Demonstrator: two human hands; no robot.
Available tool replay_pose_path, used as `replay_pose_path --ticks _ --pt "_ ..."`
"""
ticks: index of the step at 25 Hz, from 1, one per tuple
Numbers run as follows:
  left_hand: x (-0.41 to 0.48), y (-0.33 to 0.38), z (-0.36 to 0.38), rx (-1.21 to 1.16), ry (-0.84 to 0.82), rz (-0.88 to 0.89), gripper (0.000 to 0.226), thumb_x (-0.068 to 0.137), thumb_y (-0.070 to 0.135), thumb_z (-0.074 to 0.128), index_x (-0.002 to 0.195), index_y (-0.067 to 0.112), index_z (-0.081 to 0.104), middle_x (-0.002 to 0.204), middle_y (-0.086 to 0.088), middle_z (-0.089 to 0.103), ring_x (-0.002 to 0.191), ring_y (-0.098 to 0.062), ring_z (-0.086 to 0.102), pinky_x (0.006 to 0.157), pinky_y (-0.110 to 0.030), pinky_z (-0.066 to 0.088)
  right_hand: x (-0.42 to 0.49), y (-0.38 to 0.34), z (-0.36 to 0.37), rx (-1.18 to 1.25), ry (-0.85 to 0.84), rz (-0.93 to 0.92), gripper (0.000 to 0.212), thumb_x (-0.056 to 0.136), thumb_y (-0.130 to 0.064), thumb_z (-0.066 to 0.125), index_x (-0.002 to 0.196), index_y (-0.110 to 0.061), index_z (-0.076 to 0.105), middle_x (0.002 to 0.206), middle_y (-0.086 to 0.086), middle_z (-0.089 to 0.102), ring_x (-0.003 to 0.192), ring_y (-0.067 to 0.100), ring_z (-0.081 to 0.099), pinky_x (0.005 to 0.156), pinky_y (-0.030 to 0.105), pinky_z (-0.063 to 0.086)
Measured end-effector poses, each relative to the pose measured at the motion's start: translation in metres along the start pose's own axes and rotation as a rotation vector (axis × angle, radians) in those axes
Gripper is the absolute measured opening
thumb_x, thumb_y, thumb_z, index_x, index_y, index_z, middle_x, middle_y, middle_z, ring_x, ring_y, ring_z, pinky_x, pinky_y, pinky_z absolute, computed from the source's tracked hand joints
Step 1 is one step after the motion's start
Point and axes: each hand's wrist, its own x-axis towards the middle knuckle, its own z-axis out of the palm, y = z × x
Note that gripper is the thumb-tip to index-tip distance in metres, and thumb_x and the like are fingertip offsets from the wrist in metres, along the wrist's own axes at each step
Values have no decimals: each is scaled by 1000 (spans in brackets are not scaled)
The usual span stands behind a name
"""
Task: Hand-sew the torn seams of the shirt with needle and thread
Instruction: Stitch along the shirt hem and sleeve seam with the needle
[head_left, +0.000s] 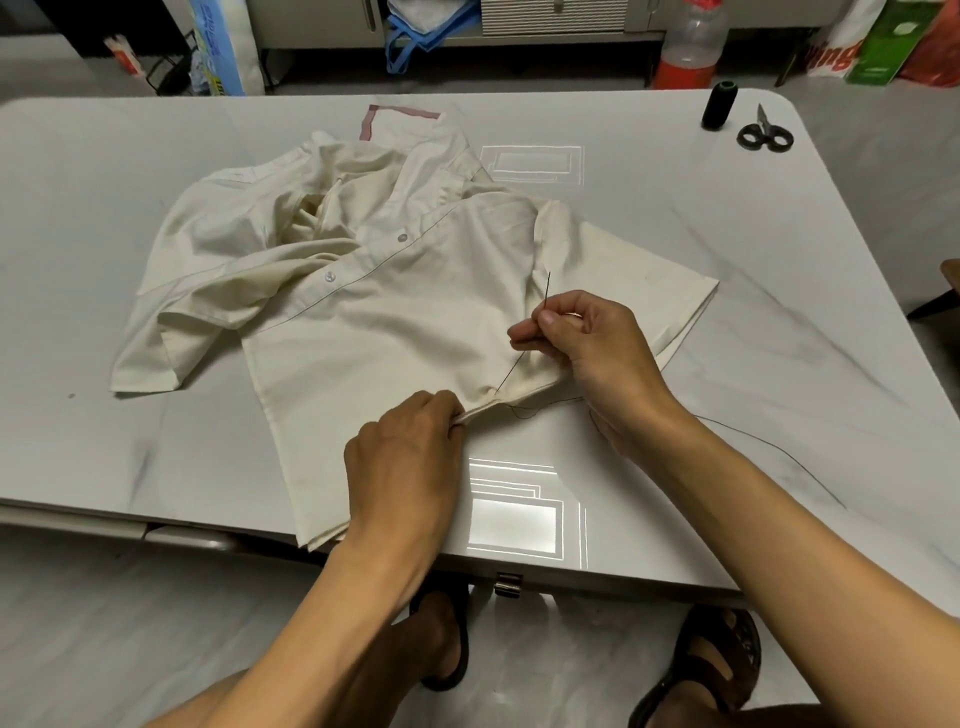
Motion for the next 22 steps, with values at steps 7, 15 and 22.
replay_pose_path --ticks 7,15,22 --pt "-4 -14 -2 69 72 -90 24 82 -8 56 85 15 51 65 0 44 60 -28 32 58 -32 21 11 12 -24 -666 -73 -146 16 99 -12 45 89 -18 56 90 -12 73 92 10 62 90 26 41" --pt "47 -48 43 -285 47 138 38 94 -6 54 129 9 60 111 -7 71 99 -26 60 81 -24 38 6 14 -44 -637 25 -15 19 98 -14 45 85 -21 57 88 -13 71 90 7 61 73 18 42" --pt "38 -41 20 -249 7 268 19 95 17 63 114 13 64 95 -3 71 87 -27 59 72 -42 49 -18 5 -52 -518 93 -31 19 97 -11 46 85 -17 59 81 -10 74 83 3 68 75 22 48"
